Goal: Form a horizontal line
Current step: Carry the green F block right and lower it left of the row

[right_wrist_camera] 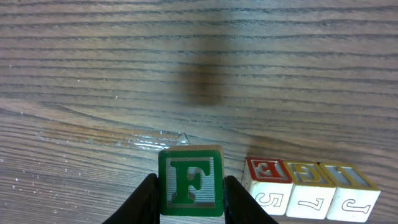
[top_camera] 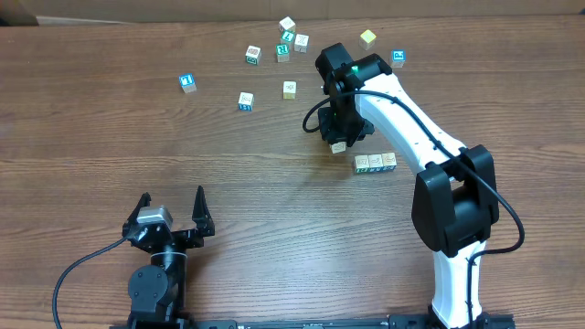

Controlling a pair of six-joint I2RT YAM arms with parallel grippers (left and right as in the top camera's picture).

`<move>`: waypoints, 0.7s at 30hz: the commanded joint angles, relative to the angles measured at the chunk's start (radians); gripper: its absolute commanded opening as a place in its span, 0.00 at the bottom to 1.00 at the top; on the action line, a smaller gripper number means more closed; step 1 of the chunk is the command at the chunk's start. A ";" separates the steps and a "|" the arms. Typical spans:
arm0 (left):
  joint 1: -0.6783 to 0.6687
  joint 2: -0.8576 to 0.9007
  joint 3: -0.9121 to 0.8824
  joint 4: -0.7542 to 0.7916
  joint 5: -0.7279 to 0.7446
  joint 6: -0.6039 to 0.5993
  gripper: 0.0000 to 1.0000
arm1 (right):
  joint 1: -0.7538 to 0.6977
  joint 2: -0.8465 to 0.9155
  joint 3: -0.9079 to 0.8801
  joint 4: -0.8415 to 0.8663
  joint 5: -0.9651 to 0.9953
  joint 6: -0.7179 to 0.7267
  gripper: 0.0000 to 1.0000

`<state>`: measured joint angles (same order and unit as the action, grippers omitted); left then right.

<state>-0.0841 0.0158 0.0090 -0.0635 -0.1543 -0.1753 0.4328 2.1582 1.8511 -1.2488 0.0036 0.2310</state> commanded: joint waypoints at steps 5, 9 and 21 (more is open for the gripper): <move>0.005 -0.010 -0.004 0.000 -0.002 0.022 1.00 | 0.013 -0.021 -0.048 0.039 -0.009 0.034 0.28; 0.005 -0.010 -0.004 0.000 -0.002 0.022 1.00 | 0.013 -0.021 -0.081 0.062 -0.010 0.034 0.29; 0.005 -0.010 -0.004 0.000 -0.002 0.022 1.00 | 0.013 -0.021 -0.146 0.110 -0.010 0.034 0.29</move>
<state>-0.0841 0.0158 0.0090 -0.0635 -0.1543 -0.1757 0.4412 2.1582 1.7161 -1.1439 -0.0006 0.2588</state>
